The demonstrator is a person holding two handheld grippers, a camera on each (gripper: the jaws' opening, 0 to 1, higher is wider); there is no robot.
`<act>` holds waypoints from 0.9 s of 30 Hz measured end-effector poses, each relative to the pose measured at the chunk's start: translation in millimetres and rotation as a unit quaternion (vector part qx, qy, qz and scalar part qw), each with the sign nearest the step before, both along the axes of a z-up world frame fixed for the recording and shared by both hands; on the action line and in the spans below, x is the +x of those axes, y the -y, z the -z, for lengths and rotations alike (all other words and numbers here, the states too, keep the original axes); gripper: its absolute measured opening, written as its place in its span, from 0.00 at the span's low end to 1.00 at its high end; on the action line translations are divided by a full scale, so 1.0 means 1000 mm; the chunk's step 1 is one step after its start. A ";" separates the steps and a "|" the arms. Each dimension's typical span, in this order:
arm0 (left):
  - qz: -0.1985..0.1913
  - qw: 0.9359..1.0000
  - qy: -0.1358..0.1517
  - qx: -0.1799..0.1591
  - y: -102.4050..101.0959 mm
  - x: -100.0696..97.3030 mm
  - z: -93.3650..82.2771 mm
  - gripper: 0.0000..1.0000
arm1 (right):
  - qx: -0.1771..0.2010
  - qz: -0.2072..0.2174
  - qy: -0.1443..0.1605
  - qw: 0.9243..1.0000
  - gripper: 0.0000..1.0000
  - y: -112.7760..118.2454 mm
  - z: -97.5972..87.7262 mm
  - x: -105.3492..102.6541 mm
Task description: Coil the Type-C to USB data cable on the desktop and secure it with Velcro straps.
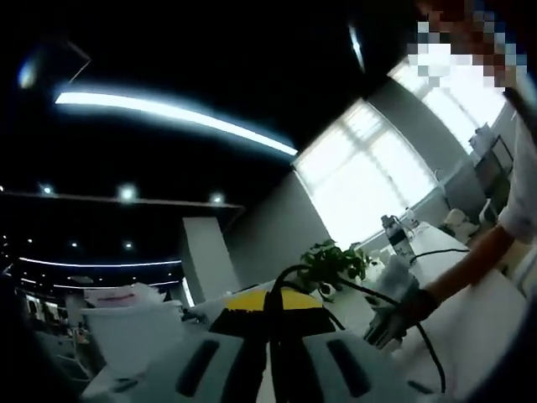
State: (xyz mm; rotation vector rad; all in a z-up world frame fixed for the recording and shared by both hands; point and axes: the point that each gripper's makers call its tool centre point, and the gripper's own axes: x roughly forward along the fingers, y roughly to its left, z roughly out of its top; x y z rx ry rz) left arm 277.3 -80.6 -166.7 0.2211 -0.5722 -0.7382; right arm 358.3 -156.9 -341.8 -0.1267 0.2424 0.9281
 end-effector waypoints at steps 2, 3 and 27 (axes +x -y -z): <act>0.006 1.000 -0.003 -0.002 0.002 0.000 0.001 0.04 | -0.011 0.020 0.051 0.998 0.01 0.008 -0.017 0.004; 0.012 1.000 -0.006 -0.003 0.003 -0.001 0.002 0.04 | -0.006 0.026 0.083 0.996 0.01 0.011 -0.031 0.004; -0.039 0.998 0.005 0.056 0.008 0.019 0.020 0.05 | 0.177 -0.030 0.222 0.958 0.00 0.015 -0.149 -0.054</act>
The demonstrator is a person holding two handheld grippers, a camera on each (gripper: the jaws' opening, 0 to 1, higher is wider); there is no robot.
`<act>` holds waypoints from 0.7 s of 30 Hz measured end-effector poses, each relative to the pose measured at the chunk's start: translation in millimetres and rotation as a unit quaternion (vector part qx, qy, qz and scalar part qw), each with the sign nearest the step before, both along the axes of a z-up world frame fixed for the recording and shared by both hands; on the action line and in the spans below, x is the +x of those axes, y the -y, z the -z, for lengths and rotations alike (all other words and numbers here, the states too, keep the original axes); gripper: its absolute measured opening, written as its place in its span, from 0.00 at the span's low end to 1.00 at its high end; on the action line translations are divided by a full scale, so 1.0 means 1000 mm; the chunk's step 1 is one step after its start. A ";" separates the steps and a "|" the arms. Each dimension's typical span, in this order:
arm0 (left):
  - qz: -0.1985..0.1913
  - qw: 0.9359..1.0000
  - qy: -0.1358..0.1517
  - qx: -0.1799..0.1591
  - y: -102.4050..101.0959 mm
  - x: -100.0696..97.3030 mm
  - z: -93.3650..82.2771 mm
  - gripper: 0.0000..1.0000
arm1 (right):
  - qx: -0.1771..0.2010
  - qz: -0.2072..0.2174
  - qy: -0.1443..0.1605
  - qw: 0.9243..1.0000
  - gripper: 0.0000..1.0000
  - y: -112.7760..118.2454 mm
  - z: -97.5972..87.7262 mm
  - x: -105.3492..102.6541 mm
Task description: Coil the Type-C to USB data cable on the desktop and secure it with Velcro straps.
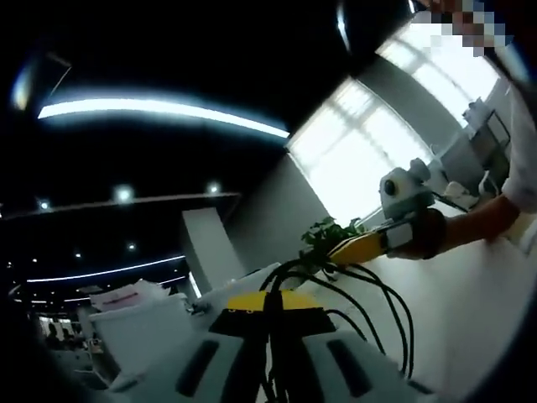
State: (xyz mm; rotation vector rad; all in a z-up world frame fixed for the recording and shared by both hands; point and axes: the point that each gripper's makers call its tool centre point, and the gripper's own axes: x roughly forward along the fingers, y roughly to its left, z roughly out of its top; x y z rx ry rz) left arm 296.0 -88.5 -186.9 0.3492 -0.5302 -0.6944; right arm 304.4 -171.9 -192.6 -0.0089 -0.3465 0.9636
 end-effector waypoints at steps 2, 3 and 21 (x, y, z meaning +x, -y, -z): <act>-0.006 1.000 0.005 0.000 -0.002 0.001 -0.001 0.05 | 0.001 -0.009 0.002 1.000 0.00 -0.003 -0.001 -0.004; -0.009 1.000 0.006 0.001 -0.002 0.001 -0.001 0.05 | 0.003 -0.017 0.003 1.000 0.00 -0.004 -0.002 -0.007; -0.065 0.996 0.049 0.031 -0.009 0.004 -0.003 0.08 | 0.012 -0.074 -0.012 0.997 0.00 -0.015 -0.003 -0.023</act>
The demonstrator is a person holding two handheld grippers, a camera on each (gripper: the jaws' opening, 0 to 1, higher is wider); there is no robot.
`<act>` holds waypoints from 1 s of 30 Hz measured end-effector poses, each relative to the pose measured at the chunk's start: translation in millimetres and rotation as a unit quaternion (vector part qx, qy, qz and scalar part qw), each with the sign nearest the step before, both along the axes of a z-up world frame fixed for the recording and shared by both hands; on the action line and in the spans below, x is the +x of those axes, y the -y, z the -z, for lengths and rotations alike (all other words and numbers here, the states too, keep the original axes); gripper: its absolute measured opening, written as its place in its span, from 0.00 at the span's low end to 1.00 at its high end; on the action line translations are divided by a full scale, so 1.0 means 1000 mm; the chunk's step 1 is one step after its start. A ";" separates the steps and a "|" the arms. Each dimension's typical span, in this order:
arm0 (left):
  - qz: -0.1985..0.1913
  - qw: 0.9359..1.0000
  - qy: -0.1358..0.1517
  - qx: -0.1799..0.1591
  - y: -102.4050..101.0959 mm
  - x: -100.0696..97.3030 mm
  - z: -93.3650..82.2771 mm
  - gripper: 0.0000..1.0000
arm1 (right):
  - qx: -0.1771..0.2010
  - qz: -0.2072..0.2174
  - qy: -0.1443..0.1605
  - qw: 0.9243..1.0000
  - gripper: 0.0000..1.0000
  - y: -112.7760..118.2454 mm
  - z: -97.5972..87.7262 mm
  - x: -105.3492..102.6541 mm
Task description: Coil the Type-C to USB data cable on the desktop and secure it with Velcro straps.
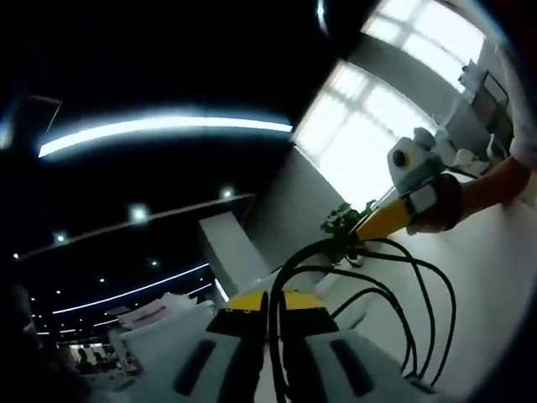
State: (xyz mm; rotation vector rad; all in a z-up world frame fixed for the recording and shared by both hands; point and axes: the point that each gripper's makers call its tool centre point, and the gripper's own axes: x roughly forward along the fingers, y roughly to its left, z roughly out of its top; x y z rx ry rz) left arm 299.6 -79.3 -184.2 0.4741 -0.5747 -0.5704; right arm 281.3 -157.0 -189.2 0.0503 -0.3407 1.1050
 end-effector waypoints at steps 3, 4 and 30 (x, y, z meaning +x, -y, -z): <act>-0.004 1.000 0.002 0.000 -0.001 0.000 0.000 0.09 | -0.002 -0.007 0.000 1.000 0.00 -0.003 0.001 -0.004; -0.002 1.000 0.002 0.000 0.000 -0.001 0.000 0.09 | 0.001 -0.016 -0.005 1.000 0.00 -0.004 0.001 -0.006; -0.030 0.999 -0.015 -0.013 -0.017 0.008 -0.003 0.05 | 0.085 0.006 -0.079 0.993 0.11 0.019 -0.007 0.021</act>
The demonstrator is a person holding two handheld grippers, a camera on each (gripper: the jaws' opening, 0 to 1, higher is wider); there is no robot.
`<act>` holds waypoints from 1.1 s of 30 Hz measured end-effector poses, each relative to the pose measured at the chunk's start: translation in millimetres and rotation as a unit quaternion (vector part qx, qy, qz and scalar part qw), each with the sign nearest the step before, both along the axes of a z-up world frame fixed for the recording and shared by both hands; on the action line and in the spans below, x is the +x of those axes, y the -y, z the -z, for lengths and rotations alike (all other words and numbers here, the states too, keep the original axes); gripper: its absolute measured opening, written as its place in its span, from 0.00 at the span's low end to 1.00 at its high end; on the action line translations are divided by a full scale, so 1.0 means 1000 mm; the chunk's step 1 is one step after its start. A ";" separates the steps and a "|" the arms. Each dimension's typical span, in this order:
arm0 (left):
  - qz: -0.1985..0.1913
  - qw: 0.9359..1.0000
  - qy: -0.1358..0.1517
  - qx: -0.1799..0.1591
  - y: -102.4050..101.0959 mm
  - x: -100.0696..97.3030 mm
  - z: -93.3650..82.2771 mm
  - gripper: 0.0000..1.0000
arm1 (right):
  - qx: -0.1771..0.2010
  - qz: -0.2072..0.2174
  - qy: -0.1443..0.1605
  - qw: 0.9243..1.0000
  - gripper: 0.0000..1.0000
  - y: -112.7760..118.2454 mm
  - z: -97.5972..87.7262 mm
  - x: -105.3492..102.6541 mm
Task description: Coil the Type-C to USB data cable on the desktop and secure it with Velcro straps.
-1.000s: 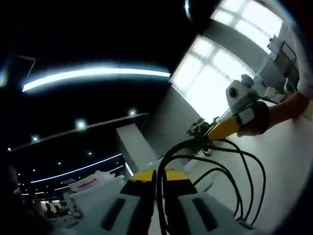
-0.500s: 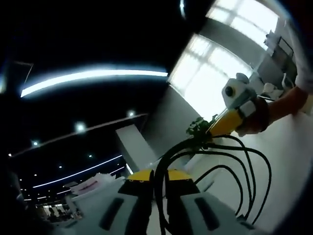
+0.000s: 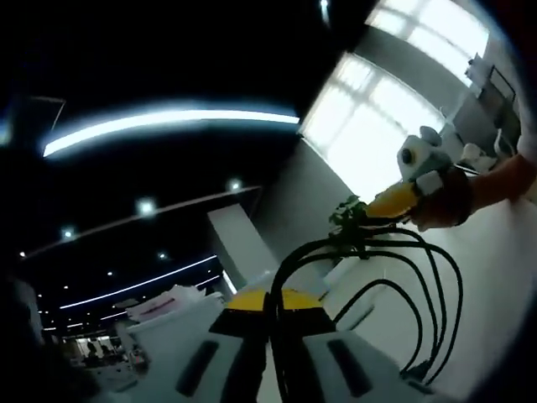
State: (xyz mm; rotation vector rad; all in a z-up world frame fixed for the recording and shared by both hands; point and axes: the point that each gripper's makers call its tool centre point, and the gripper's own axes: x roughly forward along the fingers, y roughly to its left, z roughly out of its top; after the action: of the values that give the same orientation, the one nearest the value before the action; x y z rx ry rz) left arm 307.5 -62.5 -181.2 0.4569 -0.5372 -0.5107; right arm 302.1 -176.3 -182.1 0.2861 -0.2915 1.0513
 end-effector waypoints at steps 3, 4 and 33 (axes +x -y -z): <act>-0.012 1.000 0.002 -0.009 -0.006 0.001 -0.003 0.05 | -0.013 0.021 -0.032 0.999 0.11 0.005 0.014 0.017; -0.014 1.000 0.002 -0.009 -0.007 0.002 -0.003 0.05 | -0.032 0.020 -0.039 0.999 0.12 0.001 0.024 0.020; 0.011 1.000 0.003 -0.014 0.004 -0.007 -0.006 0.06 | -0.162 -0.032 0.001 0.986 0.04 -0.057 0.078 -0.007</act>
State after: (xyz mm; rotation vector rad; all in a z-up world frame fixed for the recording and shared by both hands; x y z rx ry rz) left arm 300.7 -66.0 -175.0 0.4267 -0.5547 -0.5226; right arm 294.8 -118.8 -259.7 0.0012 -0.1100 1.1439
